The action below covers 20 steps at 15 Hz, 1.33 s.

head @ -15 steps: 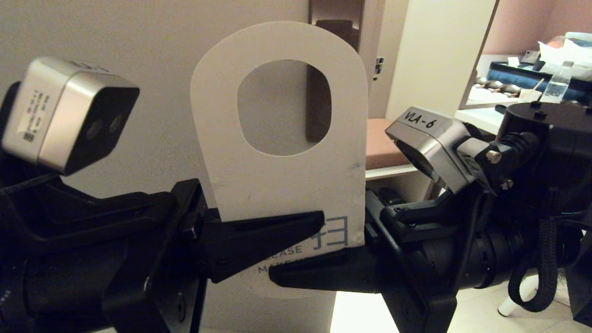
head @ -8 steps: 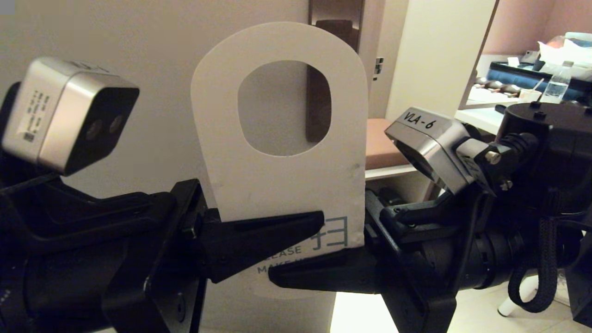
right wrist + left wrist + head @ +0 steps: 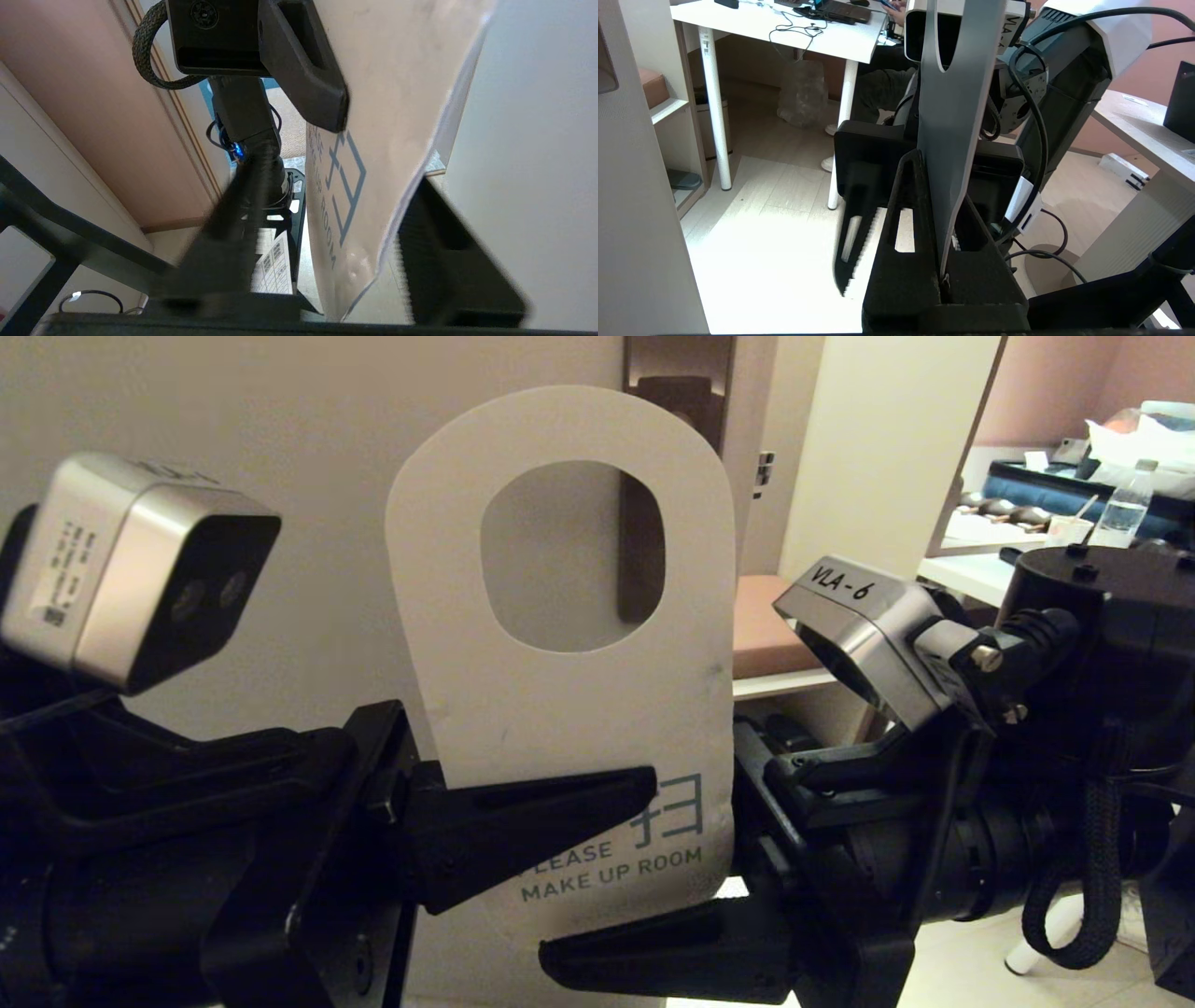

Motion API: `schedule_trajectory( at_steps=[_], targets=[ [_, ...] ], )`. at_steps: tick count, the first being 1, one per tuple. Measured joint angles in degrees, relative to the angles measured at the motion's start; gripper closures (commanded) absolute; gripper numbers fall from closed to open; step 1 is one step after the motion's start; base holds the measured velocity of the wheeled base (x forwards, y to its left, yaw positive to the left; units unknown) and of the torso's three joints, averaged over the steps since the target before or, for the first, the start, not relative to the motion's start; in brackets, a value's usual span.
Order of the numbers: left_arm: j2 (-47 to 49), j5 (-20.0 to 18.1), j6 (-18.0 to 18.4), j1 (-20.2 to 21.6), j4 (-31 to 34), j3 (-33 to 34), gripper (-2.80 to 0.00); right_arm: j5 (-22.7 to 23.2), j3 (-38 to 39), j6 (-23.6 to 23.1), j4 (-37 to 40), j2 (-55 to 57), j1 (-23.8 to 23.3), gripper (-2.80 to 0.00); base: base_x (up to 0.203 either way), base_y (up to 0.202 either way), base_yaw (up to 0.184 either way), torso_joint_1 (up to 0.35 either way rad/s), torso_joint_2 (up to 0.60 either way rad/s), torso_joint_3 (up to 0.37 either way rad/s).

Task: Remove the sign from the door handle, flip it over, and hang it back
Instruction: Hand it to the other hand, then hang the sign back with the other side facing out

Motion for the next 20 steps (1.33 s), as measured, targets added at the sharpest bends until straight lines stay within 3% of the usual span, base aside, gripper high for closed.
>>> schedule_trajectory(
  at_steps=[10,16,20],
  targets=[
    [-0.77,0.07,0.1,0.0,0.01,0.52,0.0,-0.06,1.67,0.12,0.12,-3.44,-0.14,-2.8,0.0,0.0,0.0,0.0,0.0,0.0],
    [-0.83,0.07,0.14,0.0,0.01,0.52,0.0,-0.09,8.11,0.17,0.28,-9.49,-1.74,-2.8,0.0,0.0,0.0,0.0,0.0,0.0],
    [-0.83,0.05,0.23,0.0,0.02,0.49,0.0,-0.07,12.89,0.2,0.28,-14.06,-5.24,-2.8,0.0,0.0,0.0,0.0,0.0,0.0]
  ],
)
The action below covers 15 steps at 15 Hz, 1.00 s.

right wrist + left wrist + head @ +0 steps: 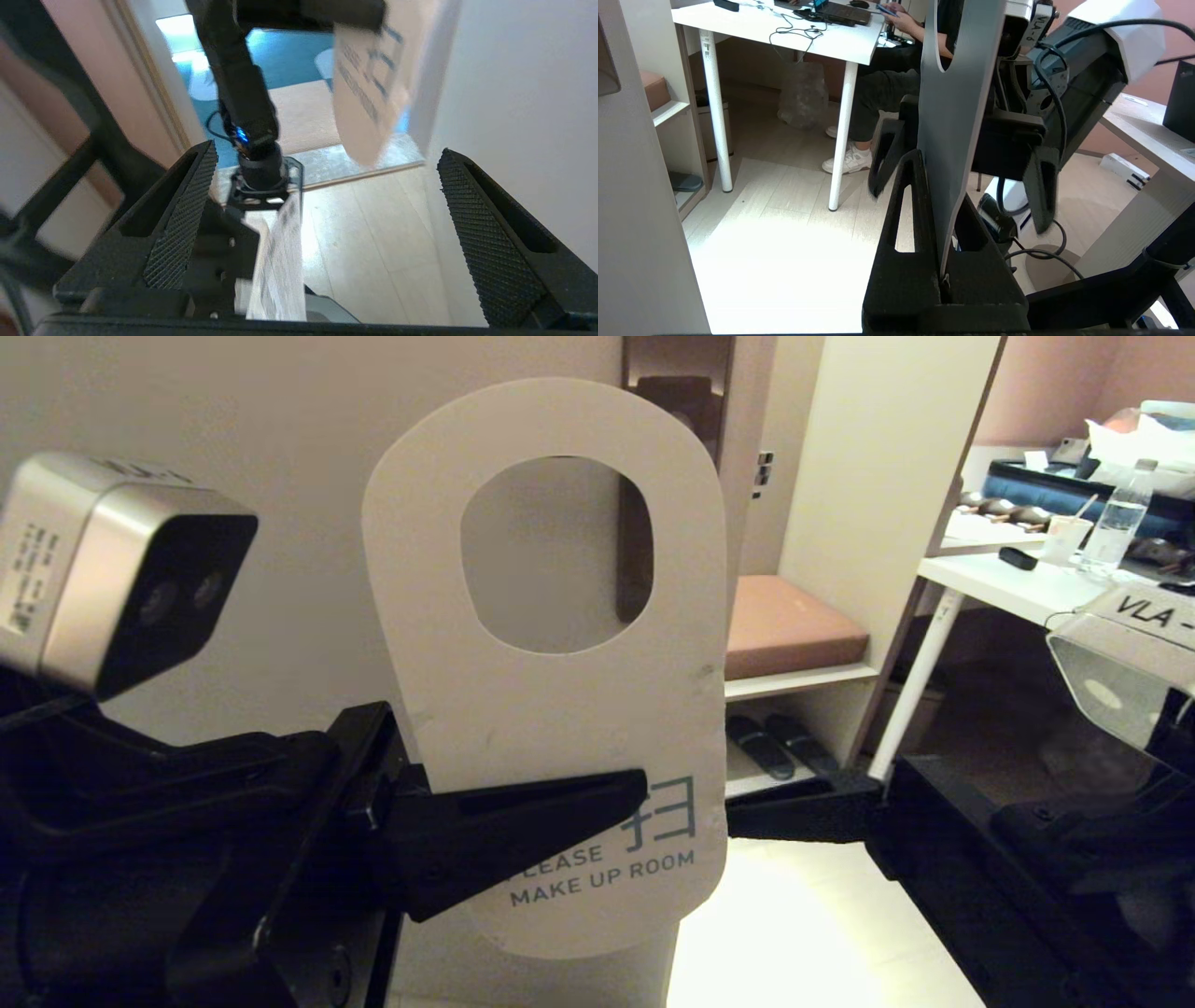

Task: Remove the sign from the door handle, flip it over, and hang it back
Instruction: Hang the sign back with the other side facing out

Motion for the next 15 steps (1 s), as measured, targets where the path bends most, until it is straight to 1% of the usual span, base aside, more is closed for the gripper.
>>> schedule_trajectory(
  at_steps=[2,7,8,12,14,15],
  targets=[
    [0.0,-0.06,0.09,0.0,-0.01,0.0,0.0,0.01,2.54,-0.02,-0.02,-2.26,-1.55,-2.8,0.0,0.0,0.0,0.0,0.0,0.0],
    [-0.07,-0.05,0.2,0.0,0.01,0.0,0.0,-0.02,8.39,-0.07,0.0,-7.0,-3.66,-2.8,0.0,0.0,0.0,0.0,0.0,0.0],
    [-0.11,-0.06,0.26,0.0,-0.01,0.0,0.0,-0.02,9.21,-0.11,0.0,-7.72,-4.28,0.0,0.0,0.0,0.0,0.0,0.0,0.0],
    [-0.5,-0.02,0.31,0.0,0.04,0.36,0.0,-0.8,11.59,-0.11,-0.03,-10.36,-6.54,0.0,0.0,0.0,0.0,0.0,0.0,0.0],
    [-0.91,0.02,0.33,0.0,0.03,0.44,0.0,-3.75,12.26,-0.12,-0.02,-11.27,-7.03,0.0,0.0,0.0,0.0,0.0,0.0,0.0],
    [-1.12,0.02,0.33,0.0,0.06,0.44,0.0,-6.33,12.67,-0.14,-0.02,-11.69,-7.11,0.0,0.0,0.0,0.0,0.0,0.0,0.0]
  ],
)
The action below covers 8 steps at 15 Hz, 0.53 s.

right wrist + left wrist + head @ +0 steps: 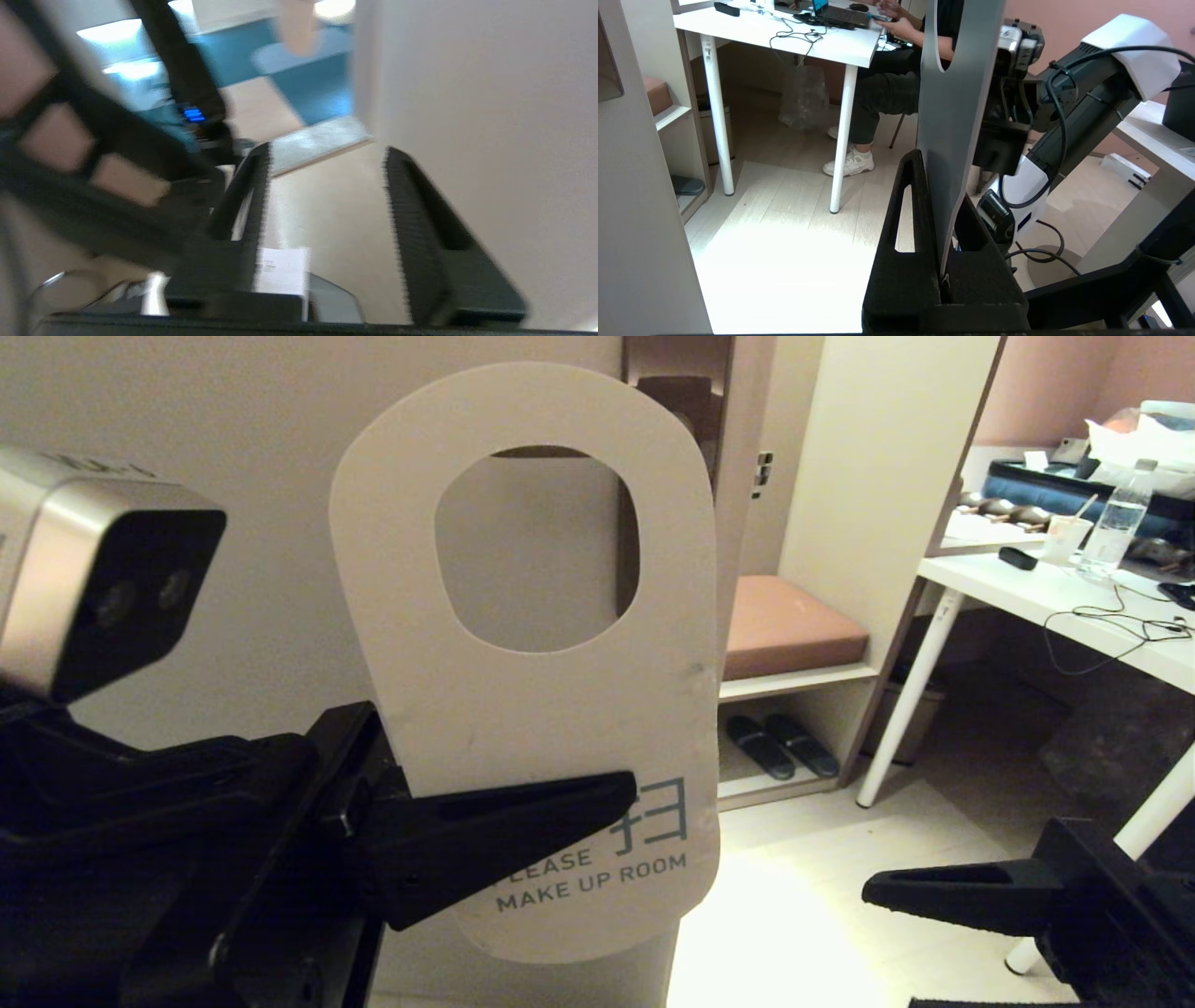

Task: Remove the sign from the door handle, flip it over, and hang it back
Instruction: Hang the sign back with the other side facing out

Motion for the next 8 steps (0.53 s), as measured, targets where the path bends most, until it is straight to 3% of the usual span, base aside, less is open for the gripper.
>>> schedule_trajectory(
  at_steps=[3,8],
  targets=[
    [-1.09,-0.02,-0.07,0.0,-0.05,0.16,0.0,-9.04,1.19,0.15,0.0,-1.6,-2.81,0.0,0.0,0.0,0.0,0.0,0.0,0.0],
    [-3.89,-0.1,0.05,0.0,0.04,2.85,0.0,-11.17,3.91,-0.09,0.25,-5.62,-18.96,0.0,0.0,0.0,0.0,0.0,0.0,0.0]
  ],
)
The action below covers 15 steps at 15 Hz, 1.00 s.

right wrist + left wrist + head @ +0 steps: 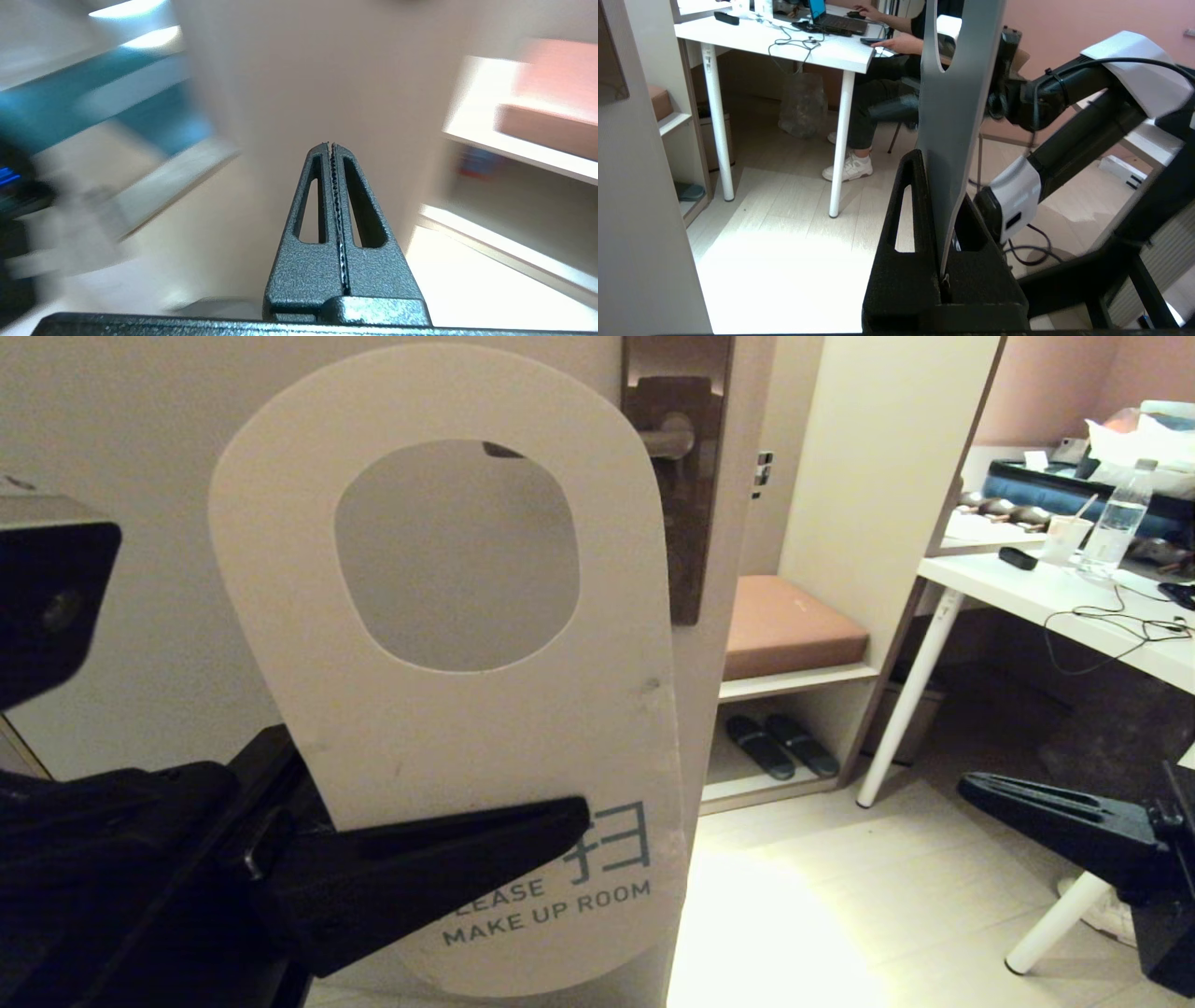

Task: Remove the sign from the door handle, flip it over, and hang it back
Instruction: Hang the sign back with the other side facing out

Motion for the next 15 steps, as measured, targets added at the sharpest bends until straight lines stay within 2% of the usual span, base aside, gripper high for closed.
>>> schedule_trajectory(
  at_steps=[2,4,7,10,13,15],
  targets=[
    [-1.64,-0.09,-0.01,0.0,-0.02,1.54,0.0,-0.98,2.52,-0.63,0.85,-3.15,-8.49,0.0,0.0,0.0,0.0,0.0,0.0,0.0],
    [-3.43,-0.18,-0.04,0.0,0.07,2.84,0.0,-2.51,6.34,-1.03,1.5,-8.3,-12.98,0.0,0.0,0.0,0.0,0.0,0.0,0.0],
    [-5.31,-0.39,-0.05,0.0,0.03,4.06,0.0,-4.25,10.67,-1.45,6.18,-18.03,-15.02,0.0,0.0,0.0,0.0,0.0,0.0,0.0],
    [-6.14,-0.29,0.06,0.0,-0.02,4.31,0.0,-8.96,12.12,-3.46,19.19,-28.91,-15.52,0.0,0.0,0.0,0.0,0.0,0.0,0.0],
    [-6.38,-0.17,0.12,0.02,-0.05,4.57,0.0,-15.04,13.53,-5.38,34.08,-39.72,-15.63,0.0,0.0,0.0,0.0,0.0,0.0,0.0],
    [-6.46,-0.16,0.12,0.16,-0.04,5.13,0.0,-21.71,15.68,-6.63,40.22,-44.68,-15.85,0.0,0.0,0.0,0.0,0.0,0.0,0.0]
  ],
)
